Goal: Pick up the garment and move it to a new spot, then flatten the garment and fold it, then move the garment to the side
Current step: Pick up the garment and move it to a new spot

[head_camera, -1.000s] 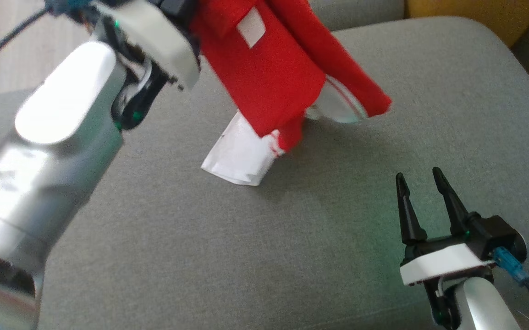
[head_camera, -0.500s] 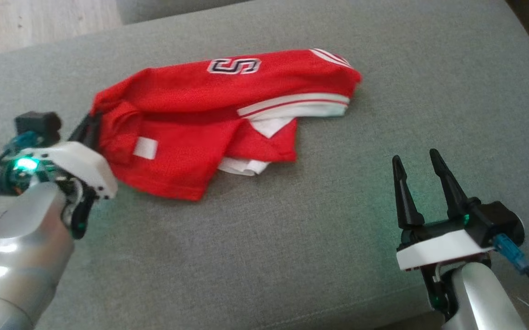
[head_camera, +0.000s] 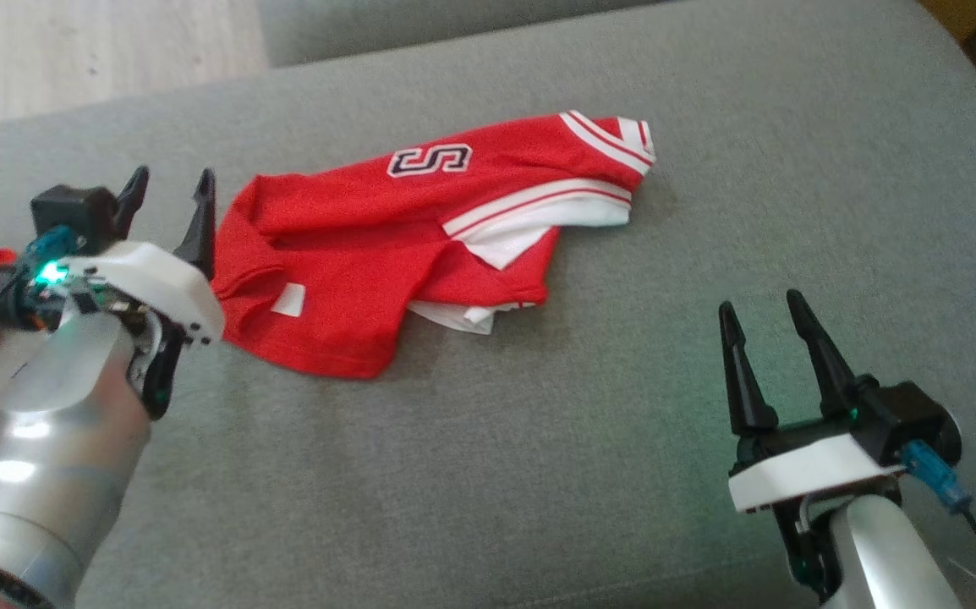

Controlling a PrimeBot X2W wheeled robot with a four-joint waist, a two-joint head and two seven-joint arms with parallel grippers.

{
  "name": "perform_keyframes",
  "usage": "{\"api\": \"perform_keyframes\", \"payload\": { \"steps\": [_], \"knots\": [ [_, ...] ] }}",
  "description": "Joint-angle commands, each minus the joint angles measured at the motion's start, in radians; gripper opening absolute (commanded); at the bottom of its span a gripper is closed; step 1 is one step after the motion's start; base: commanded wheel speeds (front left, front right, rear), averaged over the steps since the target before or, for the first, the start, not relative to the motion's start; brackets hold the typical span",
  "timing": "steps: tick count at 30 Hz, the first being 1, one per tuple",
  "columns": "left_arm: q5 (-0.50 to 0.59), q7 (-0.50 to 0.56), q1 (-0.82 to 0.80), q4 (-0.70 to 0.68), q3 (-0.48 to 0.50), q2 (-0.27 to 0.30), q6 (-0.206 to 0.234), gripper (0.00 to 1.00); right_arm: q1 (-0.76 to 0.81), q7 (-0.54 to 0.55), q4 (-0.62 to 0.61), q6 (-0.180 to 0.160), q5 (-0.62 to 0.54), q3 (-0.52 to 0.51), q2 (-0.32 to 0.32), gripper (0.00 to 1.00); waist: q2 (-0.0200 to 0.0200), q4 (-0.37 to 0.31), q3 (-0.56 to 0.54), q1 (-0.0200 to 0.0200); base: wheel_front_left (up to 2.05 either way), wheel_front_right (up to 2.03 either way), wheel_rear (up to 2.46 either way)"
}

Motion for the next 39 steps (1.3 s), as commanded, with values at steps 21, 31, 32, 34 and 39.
{"api": "perform_keyframes", "payload": {
  "steps": [21,31,32,34,39],
  "knots": [
    [0.173,-0.045,0.489,-0.564,0.293,-0.006,0.181,1.00,0.135,-0.011,-0.015,0.008,-0.004,-0.031,-0.004,1.00,0.0000,0.206,-0.248,0.0000,0.00,0.00,0.00],
    [0.286,-0.045,0.810,-0.762,0.387,-0.006,0.263,1.00,0.173,-0.011,-0.008,0.008,0.008,-0.032,-0.004,1.00,0.0000,0.227,-0.264,0.0000,0.00,0.00,0.00],
    [0.289,-0.045,0.824,-0.766,0.390,-0.008,0.264,1.00,0.177,-0.011,-0.006,0.008,0.010,-0.031,-0.004,1.00,0.0000,0.228,-0.266,0.0000,0.00,0.00,0.00],
    [0.288,-0.045,0.847,-0.774,0.402,-0.012,0.262,1.00,0.183,-0.011,-0.001,0.008,0.014,-0.032,-0.004,1.00,0.0000,0.229,-0.271,0.0000,0.00,0.00,0.00],
    [0.288,-0.046,0.874,-0.775,0.420,-0.009,0.247,1.00,0.195,-0.011,0.012,0.008,0.020,-0.034,-0.004,1.00,0.0000,0.232,-0.281,0.0000,0.00,0.00,0.00]
  ]
}}
